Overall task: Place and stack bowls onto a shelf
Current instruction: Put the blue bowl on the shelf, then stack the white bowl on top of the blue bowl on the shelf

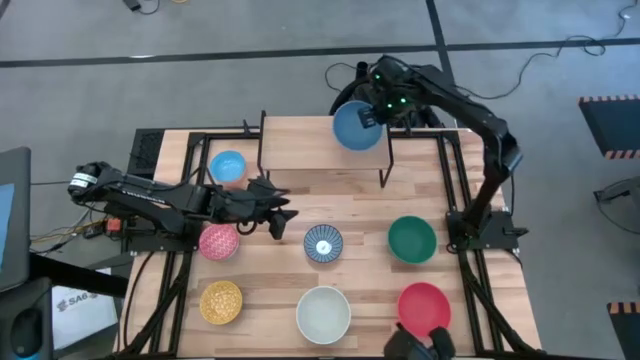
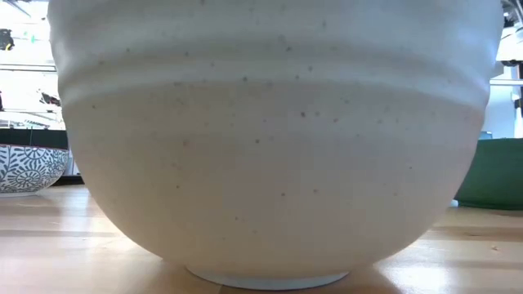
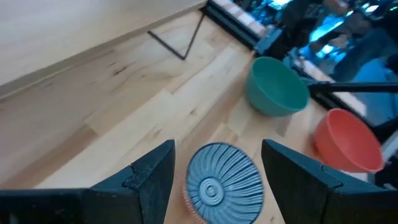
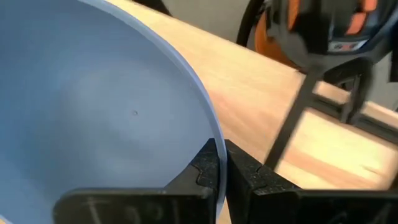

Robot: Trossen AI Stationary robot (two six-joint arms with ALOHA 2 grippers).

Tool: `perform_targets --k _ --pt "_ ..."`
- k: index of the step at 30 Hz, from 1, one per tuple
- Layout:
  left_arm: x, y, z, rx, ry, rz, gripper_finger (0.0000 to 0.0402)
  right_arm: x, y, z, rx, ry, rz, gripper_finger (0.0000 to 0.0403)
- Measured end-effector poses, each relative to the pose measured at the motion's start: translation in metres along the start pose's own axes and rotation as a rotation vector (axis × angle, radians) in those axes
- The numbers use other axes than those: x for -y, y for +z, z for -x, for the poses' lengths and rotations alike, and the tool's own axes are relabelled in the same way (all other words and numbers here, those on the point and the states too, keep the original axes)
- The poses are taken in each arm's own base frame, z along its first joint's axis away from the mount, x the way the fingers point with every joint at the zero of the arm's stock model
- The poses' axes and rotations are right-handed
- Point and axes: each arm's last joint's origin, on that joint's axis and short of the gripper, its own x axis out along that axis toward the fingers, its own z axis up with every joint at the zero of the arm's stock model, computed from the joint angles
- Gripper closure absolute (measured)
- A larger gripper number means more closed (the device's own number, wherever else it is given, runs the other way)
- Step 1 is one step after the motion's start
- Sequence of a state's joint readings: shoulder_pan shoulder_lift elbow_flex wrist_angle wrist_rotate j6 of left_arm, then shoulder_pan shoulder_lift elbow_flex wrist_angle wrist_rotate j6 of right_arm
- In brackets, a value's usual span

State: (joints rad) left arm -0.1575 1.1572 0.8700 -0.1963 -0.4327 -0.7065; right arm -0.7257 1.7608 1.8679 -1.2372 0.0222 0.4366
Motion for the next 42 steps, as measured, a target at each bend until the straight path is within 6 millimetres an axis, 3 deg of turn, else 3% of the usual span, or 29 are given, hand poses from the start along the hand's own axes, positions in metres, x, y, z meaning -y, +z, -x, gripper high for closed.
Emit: perform_targets --k 7,14,19,27,37,42 --pt "-0.001 -0.006 0.001 -0.049 0.015 0.006 0.0178 -0.001 0.002 -0.024 -0.083 -0.039 0.001 0.0347" --pt "0.005 -0.015 0.006 -0.083 0.003 -0.024 0.0178 0.0 0.002 -0.019 -0.076 -0.036 0.006 0.0299" --pt "0.01 -0.019 0.009 -0.094 -0.014 -0.015 0.0178 0.001 -0.001 -0.002 -0.033 -0.018 0.026 0.0253" --pt "0.021 -0.039 0.002 -0.103 0.015 0.068 0.0178 -0.001 -0.023 0.055 0.079 0.031 0.09 0.0217" --pt "0.076 -0.096 -0.009 -0.278 -0.18 0.217 0.0178 -0.018 -0.096 0.144 0.247 0.127 0.281 0.0216" --pt "0.103 -0.12 -0.011 -0.395 -0.1 0.152 0.0178 -0.032 -0.132 0.164 0.277 0.201 0.327 0.0216"
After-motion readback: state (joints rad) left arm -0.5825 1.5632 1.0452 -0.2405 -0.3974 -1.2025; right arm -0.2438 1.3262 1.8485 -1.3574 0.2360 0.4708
